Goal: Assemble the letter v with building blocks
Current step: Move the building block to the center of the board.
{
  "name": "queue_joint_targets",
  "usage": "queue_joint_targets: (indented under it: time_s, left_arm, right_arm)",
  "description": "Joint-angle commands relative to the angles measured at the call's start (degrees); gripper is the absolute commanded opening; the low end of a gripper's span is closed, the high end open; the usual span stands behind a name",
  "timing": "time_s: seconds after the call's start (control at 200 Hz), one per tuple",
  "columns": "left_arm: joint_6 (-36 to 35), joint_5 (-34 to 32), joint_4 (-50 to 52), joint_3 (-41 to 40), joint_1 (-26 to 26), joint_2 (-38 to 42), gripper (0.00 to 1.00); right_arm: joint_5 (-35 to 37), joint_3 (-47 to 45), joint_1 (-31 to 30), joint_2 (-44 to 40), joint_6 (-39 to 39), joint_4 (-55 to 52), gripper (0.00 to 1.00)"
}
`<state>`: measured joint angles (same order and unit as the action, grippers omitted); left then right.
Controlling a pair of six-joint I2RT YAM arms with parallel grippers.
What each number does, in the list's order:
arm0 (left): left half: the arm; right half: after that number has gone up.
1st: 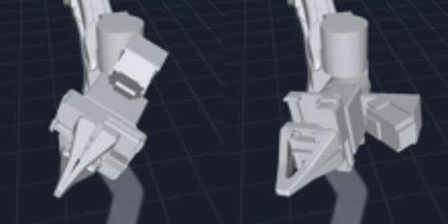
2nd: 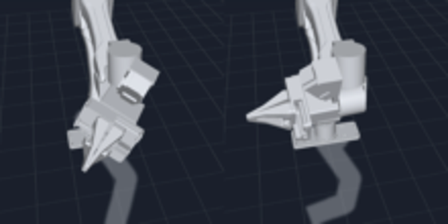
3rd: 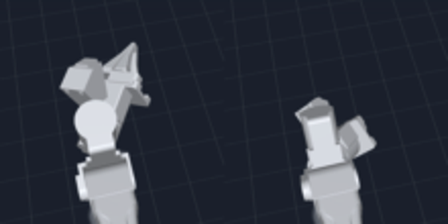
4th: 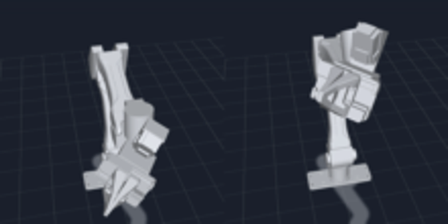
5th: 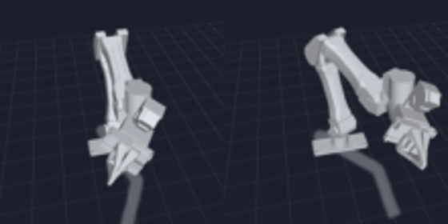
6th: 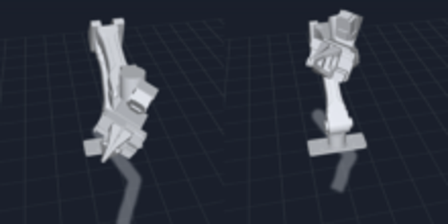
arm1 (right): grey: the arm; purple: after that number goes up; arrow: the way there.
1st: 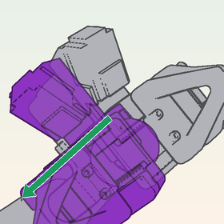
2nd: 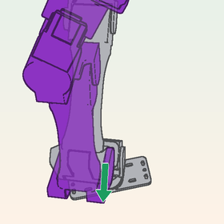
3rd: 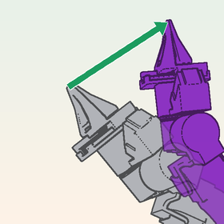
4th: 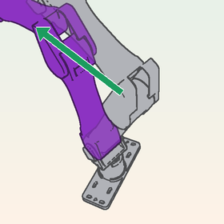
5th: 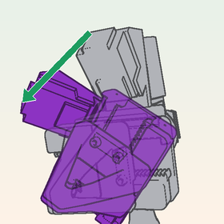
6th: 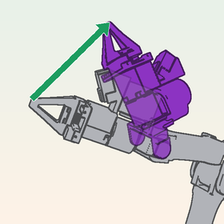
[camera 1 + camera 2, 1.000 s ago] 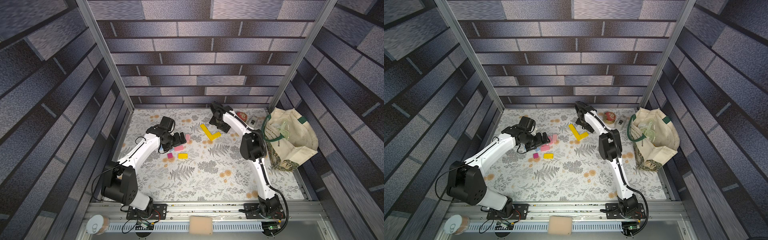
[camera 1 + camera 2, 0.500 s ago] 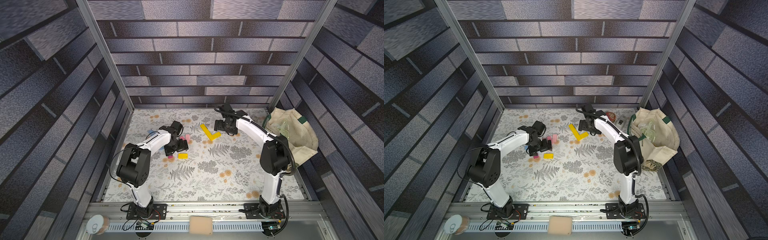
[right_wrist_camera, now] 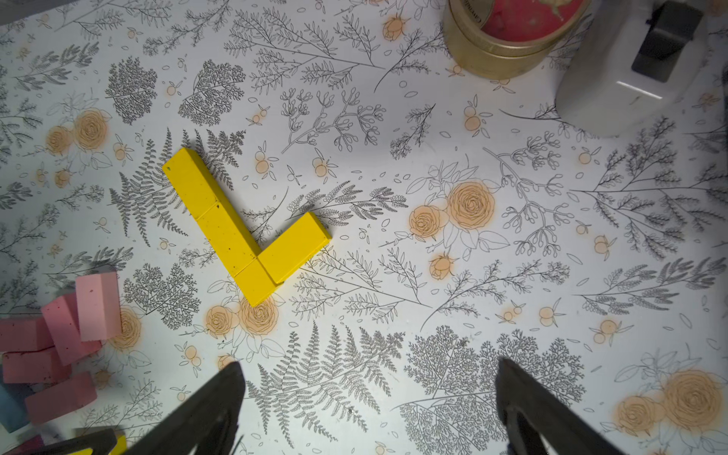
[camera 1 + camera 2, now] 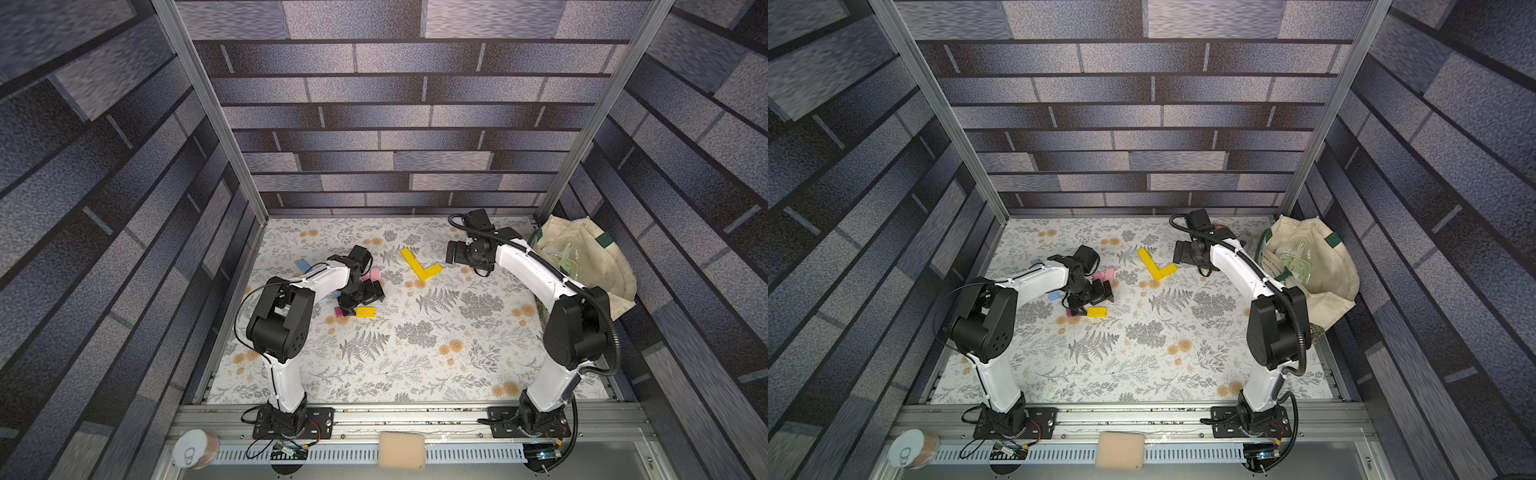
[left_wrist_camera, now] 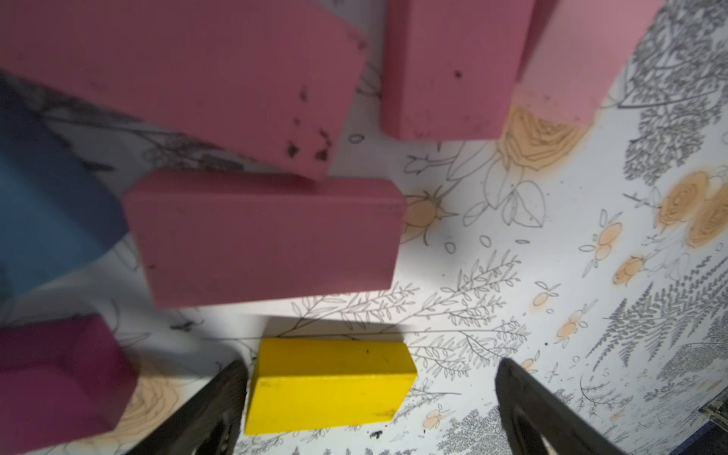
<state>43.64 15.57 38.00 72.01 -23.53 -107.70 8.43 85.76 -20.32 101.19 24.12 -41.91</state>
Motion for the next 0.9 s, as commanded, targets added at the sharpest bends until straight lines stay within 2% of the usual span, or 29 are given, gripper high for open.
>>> queue_joint_targets:
  time_s: [0.0,0.311,0.396,0.521,0.621,0.716,0.897]
  left_arm:
    - [1.7,2.5,-2.4,2.7,-2.4,-4.3,1.0]
    - [1.5,5.3,-1.5,18.2,-7.8,-13.7,1.0]
    - [0.9,4.8,0.0,20.3,-7.3,-11.9,1.0]
    - [-0.2,4.4,3.2,20.0,-3.1,-5.3,1.0]
    - [-1.4,4.4,3.8,15.9,2.1,2.7,1.0]
    - [-1.8,6.3,2.1,9.1,6.9,10.8,1.0]
    - [3.7,17.1,-10.8,-10.0,14.2,23.1,1.0]
  right_arm:
    - [-2.0,-3.4,1.3,-2.5,-0.6,1.6,1.0]
    - [-3.1,-8.2,4.6,-6.8,-4.0,1.4,1.0]
    - [-4.4,-8.9,4.8,-7.7,-6.1,1.7,1.0]
    - [-8.9,-9.5,4.7,-8.4,-8.4,3.3,1.0]
    - [-13.1,-9.1,4.0,-7.3,-8.8,4.6,1.0]
    - [-12.6,-7.6,0.9,-4.7,-10.3,4.3,1.0]
    - [-9.9,-3.1,-8.9,2.2,-15.8,2.5,0.94]
